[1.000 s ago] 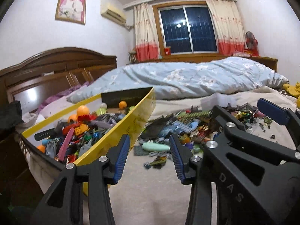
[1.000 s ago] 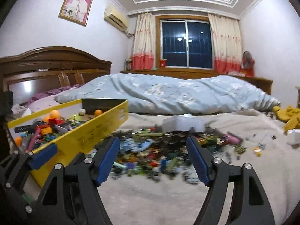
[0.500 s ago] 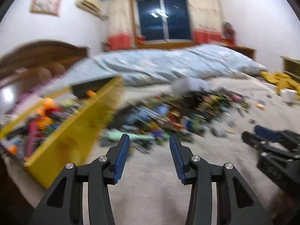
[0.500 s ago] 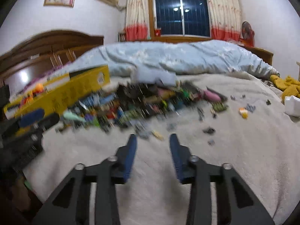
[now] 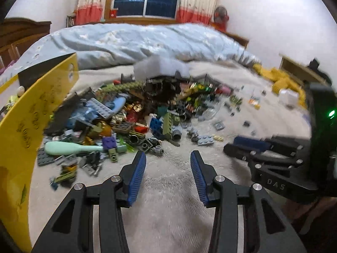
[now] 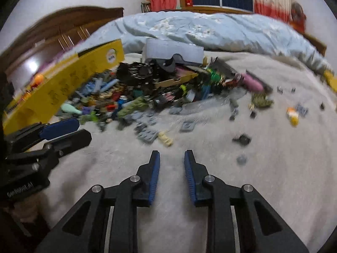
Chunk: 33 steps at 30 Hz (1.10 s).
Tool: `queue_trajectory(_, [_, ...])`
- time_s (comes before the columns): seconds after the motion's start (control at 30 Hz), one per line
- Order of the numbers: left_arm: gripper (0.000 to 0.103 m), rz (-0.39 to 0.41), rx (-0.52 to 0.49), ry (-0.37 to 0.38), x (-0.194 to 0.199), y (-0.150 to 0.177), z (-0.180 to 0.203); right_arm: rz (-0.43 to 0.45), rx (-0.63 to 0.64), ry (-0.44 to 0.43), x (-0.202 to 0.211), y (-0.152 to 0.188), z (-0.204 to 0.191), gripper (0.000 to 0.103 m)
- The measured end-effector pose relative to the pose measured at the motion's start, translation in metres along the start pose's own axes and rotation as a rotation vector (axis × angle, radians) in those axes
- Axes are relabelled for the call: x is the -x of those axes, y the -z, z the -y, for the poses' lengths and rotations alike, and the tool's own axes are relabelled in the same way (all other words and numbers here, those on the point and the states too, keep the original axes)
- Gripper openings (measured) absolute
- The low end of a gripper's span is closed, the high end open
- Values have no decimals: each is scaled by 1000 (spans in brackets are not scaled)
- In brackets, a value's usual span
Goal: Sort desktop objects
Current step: 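Close the right gripper on a small tan piece while the left grasps a small grey piece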
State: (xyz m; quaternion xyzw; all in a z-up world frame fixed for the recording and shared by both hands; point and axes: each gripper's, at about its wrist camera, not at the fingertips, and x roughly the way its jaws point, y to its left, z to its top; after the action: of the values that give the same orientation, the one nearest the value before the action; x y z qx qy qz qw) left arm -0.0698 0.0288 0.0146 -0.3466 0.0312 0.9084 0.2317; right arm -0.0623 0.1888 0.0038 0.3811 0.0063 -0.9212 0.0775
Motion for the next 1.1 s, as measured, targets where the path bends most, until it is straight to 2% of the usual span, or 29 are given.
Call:
queue_trajectory(0.1, [43, -58, -53, -75, -25, -2, 9, -10, 65, 3, -13, -4, -6, 24])
queue_trajectory(0.2, [41, -75, -27, -124, -35, -7, 8, -37, 125, 15, -25, -12, -15, 22])
queue_trajectory(0.27, [33, -79, -4, -145, -38, -9, 3, -50, 141, 15, -29, -16, -19, 9])
queue_trajectory(0.3, [20, -78, 11, -153, -39, -9, 1, -54, 136, 15, -30, -17, -20, 8])
queue_trajectory(0.33, [18, -70, 23, -157, -38, -9, -1, -53, 134, 28, -30, -18, -23, 7])
queue_trajectory(0.47, [18, -34, 21, -143, -26, -2, -2, -23, 132, 30, -18, -11, -28, 6])
queue_trajectory(0.63, [18, -38, -31, -97, 1, 15, 2, 3, 116, -98, 12, 6, -35, 7])
queue_trajectory(0.7, [18, -24, -87, -110, 17, 25, 7, 16, 141, -148, 22, 19, -41, 7])
queue_trajectory(0.8, [18, -4, -141, -153, 35, 45, 9, -6, 137, -164, 18, 34, -40, 7])
queue_trajectory(0.87, [18, -20, -161, -176, 35, 55, 9, 17, 122, -187, 14, 37, -36, 7])
queue_trajectory(0.9, [20, -33, -158, -178, 32, 60, 7, 18, 123, -191, 12, 37, -36, 7])
queue_trajectory(1.0, [25, 11, -120, -160, 33, 68, 1, -5, 127, -189, 5, 31, -41, 8])
queue_trajectory(1.1, [26, 77, -21, -117, 35, 77, -10, -70, 78, -217, -6, 18, -38, 9])
